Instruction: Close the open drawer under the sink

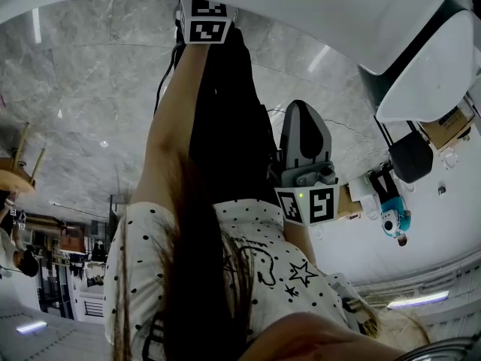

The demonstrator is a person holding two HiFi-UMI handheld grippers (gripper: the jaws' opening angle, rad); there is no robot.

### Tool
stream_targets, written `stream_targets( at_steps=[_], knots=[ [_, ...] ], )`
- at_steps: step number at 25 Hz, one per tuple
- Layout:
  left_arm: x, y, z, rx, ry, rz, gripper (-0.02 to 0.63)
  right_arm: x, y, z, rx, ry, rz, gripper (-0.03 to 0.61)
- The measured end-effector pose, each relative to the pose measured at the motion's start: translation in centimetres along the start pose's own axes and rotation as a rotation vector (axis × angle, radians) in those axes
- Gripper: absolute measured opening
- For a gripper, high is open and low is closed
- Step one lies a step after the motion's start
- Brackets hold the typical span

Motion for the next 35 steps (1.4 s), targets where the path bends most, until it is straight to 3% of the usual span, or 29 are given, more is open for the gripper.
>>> stream_targets(
  at_steps=[5,19,35],
  knots=[
    [1.2,-0.3,-0.3,0.003,0.052,0.014,0.140,0.3,-0.2,-0.4,0.007,0.003,-0.004,0.012],
    [1.1,-0.2,-0.5,-0.009,0.048,0.019,0.140,-0.1,0.0,-1.0,0.006,0.011,-0.005,0.012],
    [0.9,-0.1,0.2,-0.076,0.048,0.039,0.147,-0.6,0.5,-1.5,0.009,0.003,-0.001,0.012]
  ],
)
Point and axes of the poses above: the fingertips, and each gripper's own axes: y backward along the fingers, z to its right, x out of its top, the point moved 6 cm from there along y, backward along the fingers, and after that the axes turned 12 degrees about y, right-handed, at the moved point
